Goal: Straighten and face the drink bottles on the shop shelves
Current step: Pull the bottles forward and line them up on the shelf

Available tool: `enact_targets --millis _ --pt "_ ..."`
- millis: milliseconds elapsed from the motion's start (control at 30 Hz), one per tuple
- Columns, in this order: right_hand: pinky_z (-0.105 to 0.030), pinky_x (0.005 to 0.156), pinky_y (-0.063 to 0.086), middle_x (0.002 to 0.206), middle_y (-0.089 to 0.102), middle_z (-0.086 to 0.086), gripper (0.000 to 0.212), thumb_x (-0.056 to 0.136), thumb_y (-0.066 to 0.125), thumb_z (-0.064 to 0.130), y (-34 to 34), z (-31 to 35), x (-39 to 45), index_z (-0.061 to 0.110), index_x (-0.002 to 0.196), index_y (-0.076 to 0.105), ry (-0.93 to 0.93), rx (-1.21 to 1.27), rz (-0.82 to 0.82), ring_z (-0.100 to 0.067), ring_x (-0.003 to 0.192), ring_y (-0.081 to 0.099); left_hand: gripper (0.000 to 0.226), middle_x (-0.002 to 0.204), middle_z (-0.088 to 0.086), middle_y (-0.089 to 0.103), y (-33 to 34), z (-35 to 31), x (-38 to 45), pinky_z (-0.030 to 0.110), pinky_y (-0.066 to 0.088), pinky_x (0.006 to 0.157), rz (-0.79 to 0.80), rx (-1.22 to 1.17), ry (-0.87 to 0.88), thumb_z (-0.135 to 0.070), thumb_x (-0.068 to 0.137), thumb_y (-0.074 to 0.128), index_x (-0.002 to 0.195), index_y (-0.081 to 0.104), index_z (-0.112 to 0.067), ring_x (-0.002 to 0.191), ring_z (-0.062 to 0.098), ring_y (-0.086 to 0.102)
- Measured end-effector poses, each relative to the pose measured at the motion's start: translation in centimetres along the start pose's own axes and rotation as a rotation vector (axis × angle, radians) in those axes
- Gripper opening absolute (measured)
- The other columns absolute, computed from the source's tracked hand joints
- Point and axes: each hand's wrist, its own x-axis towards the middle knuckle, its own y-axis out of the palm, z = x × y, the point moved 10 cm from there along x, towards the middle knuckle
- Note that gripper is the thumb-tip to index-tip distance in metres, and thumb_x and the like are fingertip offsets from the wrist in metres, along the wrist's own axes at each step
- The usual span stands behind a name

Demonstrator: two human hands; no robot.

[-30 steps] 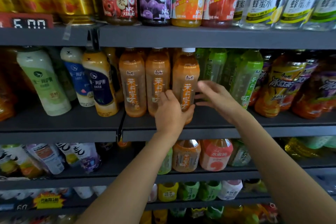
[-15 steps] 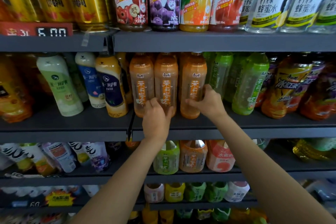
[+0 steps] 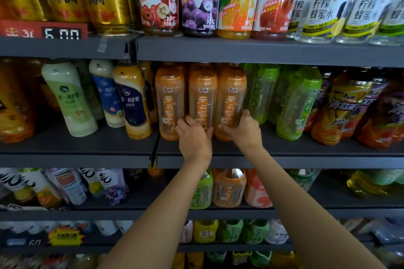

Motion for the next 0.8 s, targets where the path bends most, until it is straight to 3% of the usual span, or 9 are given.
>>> enact_targets --millis 100,167,233,333,433,567,633,700,800 --pt "-0.040 0.088 0.049 0.125 0.046 -0.014 0.063 0.076 0.075 0.030 -1.1 0.1 -1.5 0.004 0.123 0.042 -0.047 0.072 -0.138 -0.031 0.112 0.052 0.060 0.136 0.013 0.034 -1.4 0.3 -0.7 0.032 0.039 0.097 -0.036 -0.083 0.038 -0.031 0.089 0.060 0.135 0.031 -0.006 0.128 0.026 0.032" --pt "-0.036 0.082 0.051 0.121 0.044 -0.013 0.051 0.080 0.073 0.024 -3.1 2.2 -3.3 0.003 0.119 0.047 -0.191 0.147 -0.329 -0.025 0.106 0.053 0.052 0.131 0.012 0.040 -3.6 0.6 -1.3 0.035 0.043 0.096 -0.121 -0.158 0.155 -0.024 0.088 0.062 0.130 0.038 -0.007 0.124 0.025 0.040" --pt "-0.029 0.079 0.050 0.116 0.048 -0.012 0.040 0.082 0.070 0.019 -3.9 5.5 -4.9 0.002 0.113 0.052 -0.336 0.200 -0.414 -0.017 0.099 0.052 0.042 0.119 0.012 0.047 -6.0 2.1 -1.3 0.038 0.049 0.089 -0.217 -0.208 0.225 -0.015 0.085 0.064 0.121 0.045 -0.005 0.112 0.025 0.049" --pt "-0.022 0.074 0.045 0.109 0.052 -0.007 0.028 0.084 0.067 0.021 -1.8 11.2 -6.3 0.006 0.106 0.056 -0.494 0.194 -0.326 -0.011 0.093 0.052 0.032 0.111 0.014 0.048 -9.3 5.6 -0.1 0.043 0.049 0.085 -0.335 -0.264 0.193 -0.005 0.083 0.063 0.111 0.049 -0.001 0.102 0.027 0.052" --pt "-0.028 0.073 0.053 0.106 0.057 -0.003 0.027 0.086 0.064 0.024 2.3 15.5 -7.2 0.009 0.108 0.058 -0.586 0.191 -0.158 -0.013 0.088 0.059 0.032 0.110 0.017 0.048 -11.8 8.6 1.5 0.046 0.047 0.087 -0.398 -0.304 0.152 -0.002 0.082 0.062 0.111 0.048 0.001 0.101 0.030 0.050" --pt "-0.038 0.089 0.050 0.127 0.054 -0.007 0.057 0.085 0.065 0.035 8.8 17.5 -7.1 0.009 0.130 0.044 -0.467 0.091 0.016 -0.022 0.113 0.056 0.037 0.117 0.016 0.046 -13.2 12.5 3.7 0.045 0.045 0.093 -0.343 -0.331 0.119 -0.002 0.083 0.063 0.115 0.046 0.001 0.110 0.031 0.049" --pt "-0.039 0.091 0.048 0.132 0.051 -0.010 0.070 0.083 0.067 0.038 11.1 17.7 -6.9 0.007 0.137 0.035 -0.348 0.062 0.042 -0.026 0.118 0.053 0.039 0.120 0.014 0.045 -13.7 14.3 4.8 0.030 0.042 0.093 -0.298 -0.334 0.122 -0.003 0.084 0.062 0.119 0.045 -0.001 0.111 0.028 0.049" --pt "-0.042 0.087 0.048 0.129 0.052 -0.015 0.074 0.081 0.069 0.038 12.6 17.9 -6.6 0.004 0.136 0.033 -0.243 0.069 0.033 -0.032 0.115 0.054 0.039 0.120 0.015 0.045 -14.7 15.8 6.0 0.018 0.035 0.087 -0.285 -0.325 0.149 -0.004 0.085 0.061 0.120 0.044 0.000 0.110 0.026 0.049" --pt "-0.042 0.081 0.048 0.123 0.055 -0.017 0.067 0.081 0.070 0.037 13.9 18.2 -6.3 0.003 0.128 0.038 -0.132 0.049 -0.009 -0.035 0.110 0.057 0.040 0.118 0.014 0.048 -16.5 17.3 7.2 0.018 0.034 0.090 -0.273 -0.334 0.224 -0.006 0.085 0.061 0.121 0.046 0.000 0.112 0.023 0.047"
